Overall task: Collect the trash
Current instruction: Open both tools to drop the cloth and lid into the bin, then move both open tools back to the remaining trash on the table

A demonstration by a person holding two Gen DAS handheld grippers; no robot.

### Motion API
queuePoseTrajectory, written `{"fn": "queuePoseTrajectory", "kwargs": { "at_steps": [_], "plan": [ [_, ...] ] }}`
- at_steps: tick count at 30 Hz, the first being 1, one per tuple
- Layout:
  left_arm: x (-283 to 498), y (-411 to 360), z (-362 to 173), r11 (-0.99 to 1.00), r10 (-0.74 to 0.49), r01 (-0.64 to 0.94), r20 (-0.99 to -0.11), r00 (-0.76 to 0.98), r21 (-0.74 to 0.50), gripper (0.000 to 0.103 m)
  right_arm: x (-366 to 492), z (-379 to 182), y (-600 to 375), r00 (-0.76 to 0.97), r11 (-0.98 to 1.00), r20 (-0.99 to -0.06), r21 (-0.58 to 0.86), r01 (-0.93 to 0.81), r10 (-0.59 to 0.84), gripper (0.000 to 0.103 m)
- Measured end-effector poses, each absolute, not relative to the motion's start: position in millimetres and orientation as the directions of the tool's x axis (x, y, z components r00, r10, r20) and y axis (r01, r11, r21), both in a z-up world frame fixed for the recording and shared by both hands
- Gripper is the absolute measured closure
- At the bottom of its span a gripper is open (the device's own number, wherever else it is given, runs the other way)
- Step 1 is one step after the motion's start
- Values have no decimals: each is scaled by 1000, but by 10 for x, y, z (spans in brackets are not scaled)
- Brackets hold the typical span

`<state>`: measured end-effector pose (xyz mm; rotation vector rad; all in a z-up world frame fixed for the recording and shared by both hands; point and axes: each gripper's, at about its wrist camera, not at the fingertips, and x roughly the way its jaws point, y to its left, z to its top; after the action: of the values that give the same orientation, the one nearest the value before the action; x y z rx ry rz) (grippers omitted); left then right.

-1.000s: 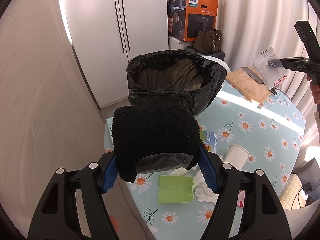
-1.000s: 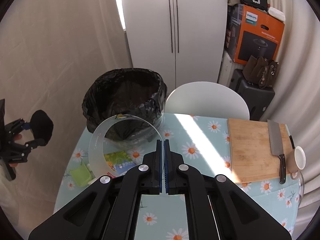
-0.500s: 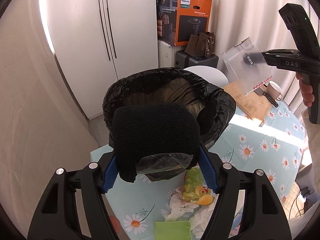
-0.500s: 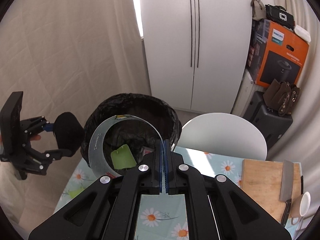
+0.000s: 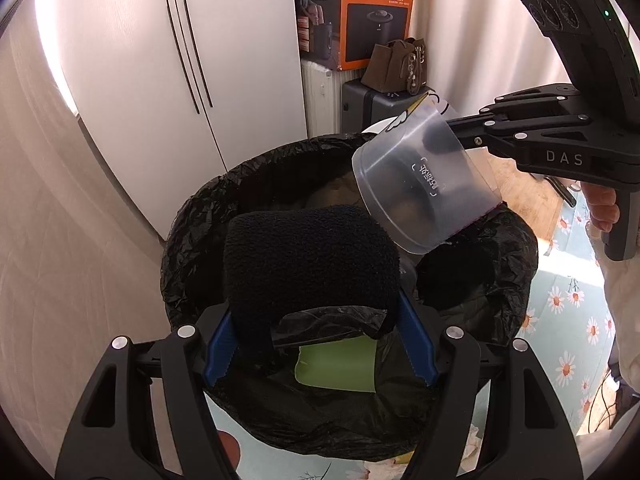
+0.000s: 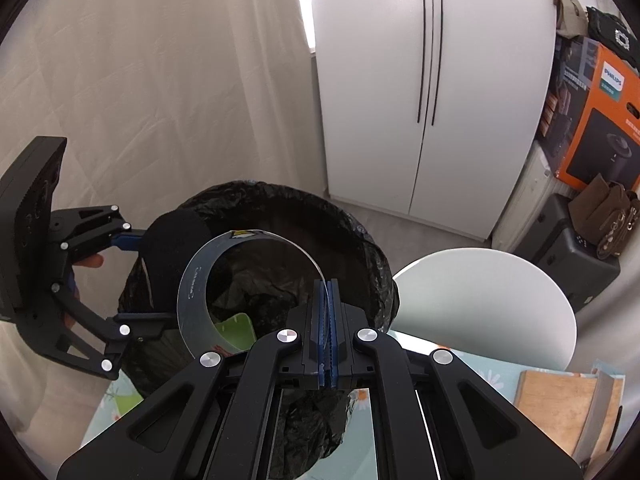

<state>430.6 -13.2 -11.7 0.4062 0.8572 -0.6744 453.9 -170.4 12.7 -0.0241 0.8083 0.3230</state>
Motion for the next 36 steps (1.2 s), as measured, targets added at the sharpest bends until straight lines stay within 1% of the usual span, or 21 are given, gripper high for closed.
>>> {"fn": "queuePoseTrajectory", "kwargs": {
  "at_steps": [4, 7, 8, 11, 12, 13, 14, 15, 16, 18, 20, 22, 27, 31, 36],
  "plan": [
    [4469, -189, -318, 728, -308, 680, -841, 445, 94, 33, 4673, -28, -1623, 626, 945, -728, 91, -314, 278, 101],
    [4500, -210, -381, 729, -280, 675, -850, 447, 116, 31, 4746, -92, -1608, 619, 943, -735, 82, -323, 276, 101],
    [4490, -221, -376, 726, -281, 677, -847, 451, 119, 29, 4751, -105, -1609, 618, 942, -735, 82, -324, 277, 100],
    [4469, -204, -329, 726, -299, 676, -827, 475, 126, 12, 4718, -101, -1616, 641, 948, -725, 53, -313, 252, 95],
    [4461, -174, -300, 732, -308, 670, -818, 485, 122, 10, 4693, -81, -1631, 650, 950, -718, 53, -308, 251, 90],
    [4448, -138, -271, 738, -317, 665, -811, 492, 115, 8, 4668, -51, -1659, 659, 950, -707, 62, -306, 258, 79],
    [4429, -93, -237, 745, -326, 658, -802, 501, 109, 6, 4637, -17, -1687, 670, 952, -696, 64, -300, 258, 73],
    [4402, -43, -206, 754, -329, 648, -792, 515, 109, 6, 4604, 21, -1710, 684, 956, -686, 57, -288, 247, 58],
    [4358, 9, -179, 763, -327, 637, -782, 530, 113, 6, 4561, 56, -1731, 700, 962, -676, 50, -270, 232, 46],
    [4329, 77, -119, 774, -326, 623, -769, 549, 117, 6, 4500, 124, -1787, 718, 967, -657, 66, -246, 228, 44],
    [4255, 156, -85, 786, -321, 607, -762, 563, 118, 6, 4419, 176, -1834, 730, 972, -648, 78, -221, 217, 36],
    [4170, 258, -69, 793, -320, 599, -764, 561, 108, 6, 4313, 220, -1859, 745, 981, -642, 64, -184, 181, 26],
    [3902, 463, -11, 818, -288, 561, -754, 590, 126, 6, 3987, 340, -1878, 748, 979, -632, 107, -175, 203, 18],
    [3677, 613, -22, 837, -285, 537, -753, 593, 106, 6, 3728, 408, -1833, 751, 985, -639, 79, -150, 166, 16],
    [3382, 779, -76, 850, -283, 519, -754, 593, 89, 6, 3392, 391, -1831, 744, 991, -655, 79, -105, 131, 15]
  ]
}}
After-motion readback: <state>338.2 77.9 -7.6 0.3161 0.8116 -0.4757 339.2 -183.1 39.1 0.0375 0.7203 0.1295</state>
